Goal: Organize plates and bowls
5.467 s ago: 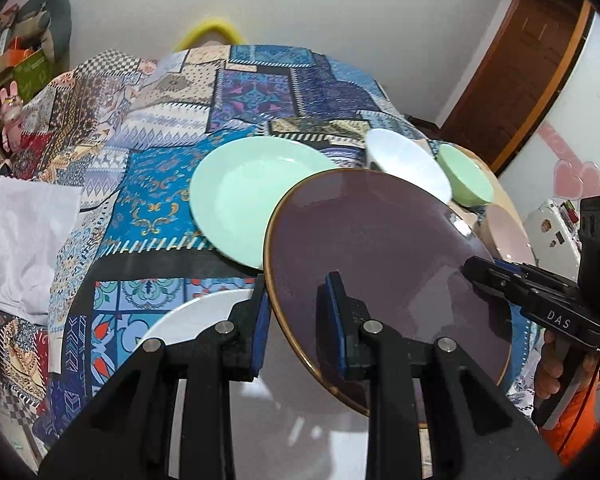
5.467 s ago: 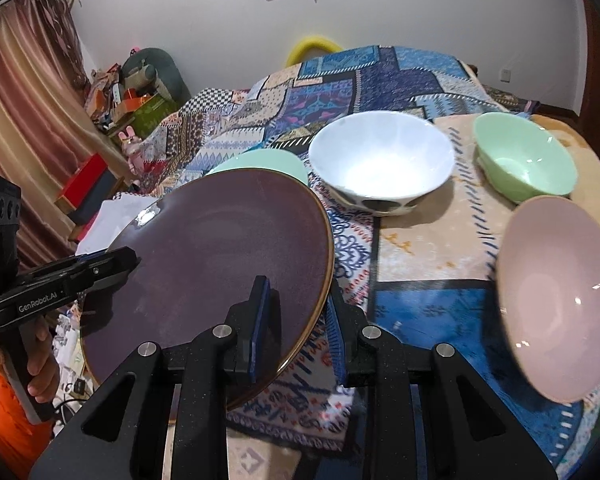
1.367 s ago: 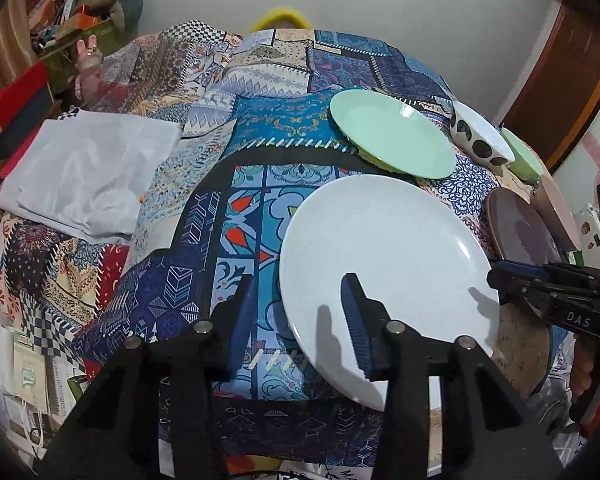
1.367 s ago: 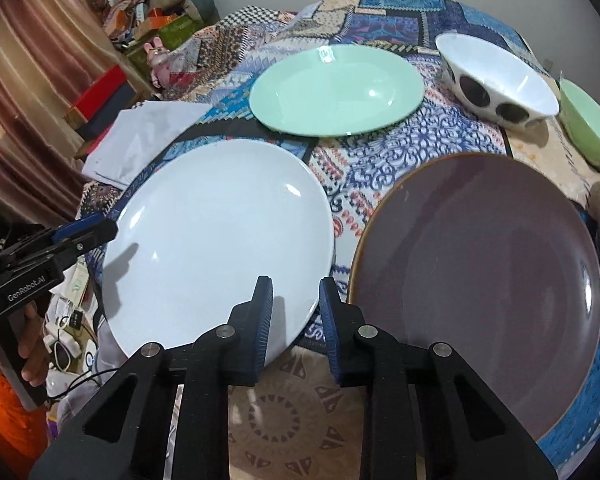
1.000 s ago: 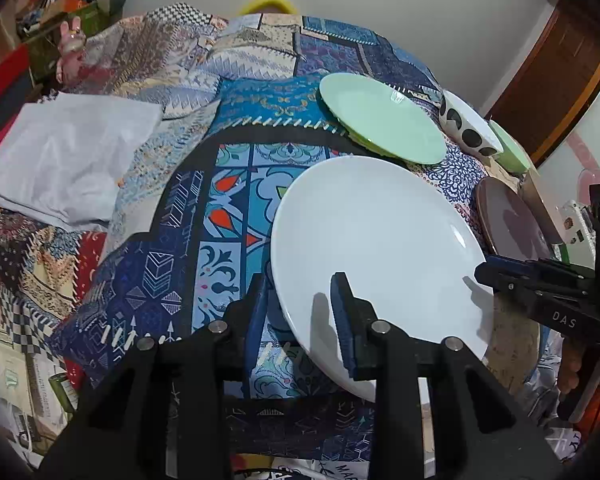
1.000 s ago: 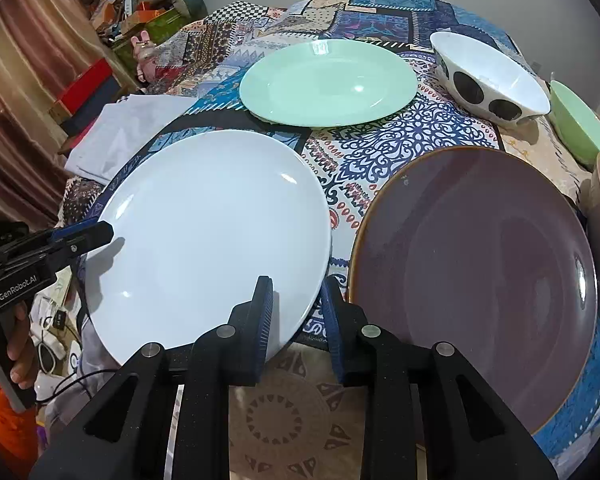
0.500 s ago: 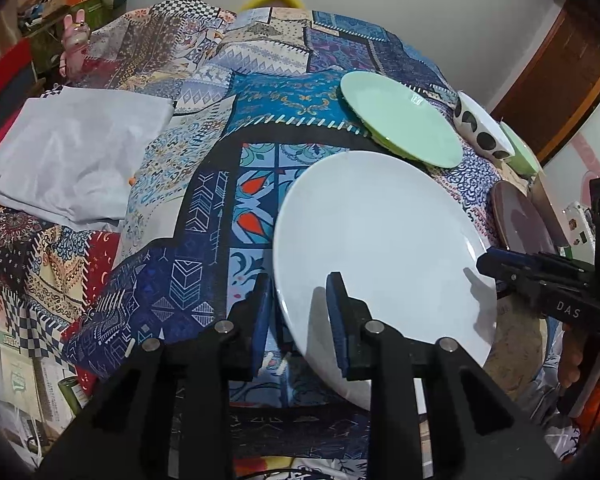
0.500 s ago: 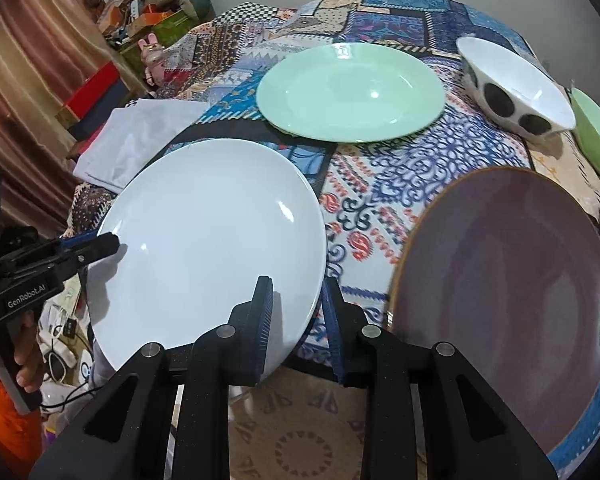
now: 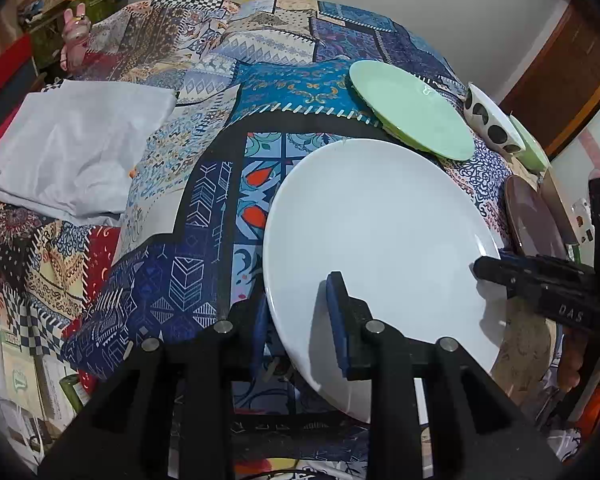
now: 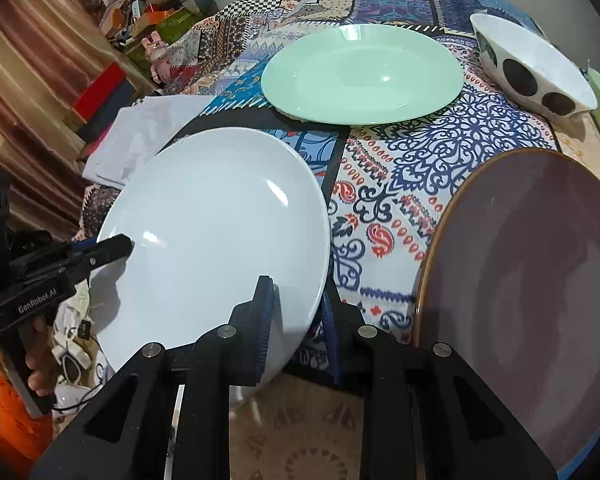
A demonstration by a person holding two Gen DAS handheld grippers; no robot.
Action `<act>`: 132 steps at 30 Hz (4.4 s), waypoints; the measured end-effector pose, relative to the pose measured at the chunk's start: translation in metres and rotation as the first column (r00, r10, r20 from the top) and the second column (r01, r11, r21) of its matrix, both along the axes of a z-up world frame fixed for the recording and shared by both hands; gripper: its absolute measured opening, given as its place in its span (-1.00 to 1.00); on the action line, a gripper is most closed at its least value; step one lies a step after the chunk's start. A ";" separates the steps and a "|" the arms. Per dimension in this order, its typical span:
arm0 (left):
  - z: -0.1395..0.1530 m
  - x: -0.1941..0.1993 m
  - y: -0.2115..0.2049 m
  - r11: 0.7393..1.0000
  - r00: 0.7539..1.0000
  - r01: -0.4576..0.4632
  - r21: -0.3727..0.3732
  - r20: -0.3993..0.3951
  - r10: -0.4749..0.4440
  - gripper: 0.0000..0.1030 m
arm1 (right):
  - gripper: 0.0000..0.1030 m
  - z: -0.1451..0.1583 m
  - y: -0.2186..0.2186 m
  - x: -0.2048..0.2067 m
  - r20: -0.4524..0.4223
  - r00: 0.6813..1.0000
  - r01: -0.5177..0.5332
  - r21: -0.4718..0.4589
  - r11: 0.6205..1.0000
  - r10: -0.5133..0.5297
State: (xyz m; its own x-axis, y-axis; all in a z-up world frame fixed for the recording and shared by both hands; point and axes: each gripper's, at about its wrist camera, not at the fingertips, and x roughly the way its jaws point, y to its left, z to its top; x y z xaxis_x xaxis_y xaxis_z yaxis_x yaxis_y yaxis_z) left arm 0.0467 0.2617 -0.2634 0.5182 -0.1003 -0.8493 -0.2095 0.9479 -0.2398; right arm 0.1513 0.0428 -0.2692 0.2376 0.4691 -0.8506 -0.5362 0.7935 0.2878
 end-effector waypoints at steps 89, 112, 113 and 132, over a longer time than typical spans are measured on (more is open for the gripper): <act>0.029 0.095 -0.216 0.967 0.968 0.249 0.045 -0.011 -0.249 -0.45 | -0.58 0.022 -0.205 0.009 0.083 0.953 0.283 0.111 0.953 -0.293; 0.029 0.096 -0.218 0.964 0.966 0.258 0.065 0.000 -0.259 -0.46 | -0.52 0.034 -0.206 0.008 0.165 0.947 0.277 0.024 0.961 -0.277; 0.032 0.095 -0.217 0.964 0.966 0.257 0.068 0.008 -0.258 -0.46 | -0.52 0.036 -0.206 0.007 0.163 0.948 0.272 0.026 0.962 -0.272; 0.102 0.074 -0.137 0.983 0.979 0.044 0.181 0.188 -0.079 0.76 | 0.12 0.076 -0.142 0.024 0.230 0.956 0.166 0.082 0.983 -0.181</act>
State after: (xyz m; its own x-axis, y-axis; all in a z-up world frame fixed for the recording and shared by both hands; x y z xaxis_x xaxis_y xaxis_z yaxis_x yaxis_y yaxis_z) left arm 0.1208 0.1247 -0.1617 0.6723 0.0041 -0.7403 -0.1155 0.9883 -0.0995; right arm 0.1752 -0.0996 -0.1935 0.5104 0.4521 -0.7315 -0.4502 0.8652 0.2206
